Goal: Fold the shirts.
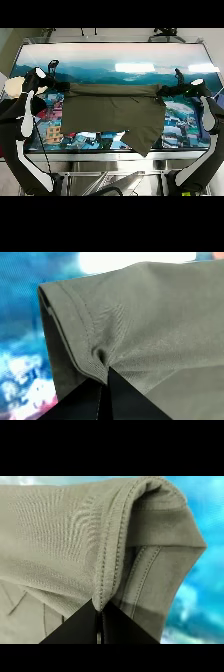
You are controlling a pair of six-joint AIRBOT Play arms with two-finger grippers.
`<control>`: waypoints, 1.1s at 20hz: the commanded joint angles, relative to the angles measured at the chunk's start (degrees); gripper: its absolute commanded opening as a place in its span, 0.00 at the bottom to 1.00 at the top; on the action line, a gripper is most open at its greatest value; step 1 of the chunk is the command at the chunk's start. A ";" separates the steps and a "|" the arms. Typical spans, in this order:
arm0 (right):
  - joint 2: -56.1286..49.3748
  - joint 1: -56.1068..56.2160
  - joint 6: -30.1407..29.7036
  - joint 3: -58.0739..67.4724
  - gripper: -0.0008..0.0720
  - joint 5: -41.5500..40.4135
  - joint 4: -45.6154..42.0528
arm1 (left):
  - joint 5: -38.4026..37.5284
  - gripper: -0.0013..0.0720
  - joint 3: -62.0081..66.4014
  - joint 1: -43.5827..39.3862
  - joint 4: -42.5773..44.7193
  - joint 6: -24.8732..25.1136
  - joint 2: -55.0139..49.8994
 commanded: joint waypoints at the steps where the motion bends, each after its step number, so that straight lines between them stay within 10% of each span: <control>1: 0.04 0.42 0.20 -0.02 0.04 -1.27 -1.75 | 1.84 0.03 0.15 -0.26 0.48 -0.02 -0.52; 3: 0.57 0.63 0.26 -0.02 0.27 -1.18 -1.99 | 0.07 0.04 0.17 -0.28 0.28 -0.07 -0.50; 4: 1.31 0.63 0.76 0.00 0.41 -1.25 -1.99 | -1.75 0.32 0.17 -0.35 0.33 -0.04 -0.35; 5: 2.32 0.55 1.95 0.37 0.41 -1.29 -2.47 | -3.39 0.90 0.15 -0.37 0.46 -0.07 0.00; 6: 3.76 0.28 3.30 1.14 0.41 -1.31 -3.82 | -4.59 0.97 0.17 -0.04 0.42 -0.28 0.55; 9: 10.05 -1.62 10.82 1.95 0.64 -0.85 -11.04 | -7.74 0.97 0.15 1.53 0.52 -3.17 4.63; 15: 22.27 -12.17 19.65 -4.07 0.64 15.72 -15.93 | -25.88 0.80 -9.79 10.01 0.57 -6.43 16.96; 22: 41.07 -16.52 22.69 -35.82 0.59 15.41 -16.57 | -9.18 0.80 -49.51 15.69 0.13 -4.96 33.27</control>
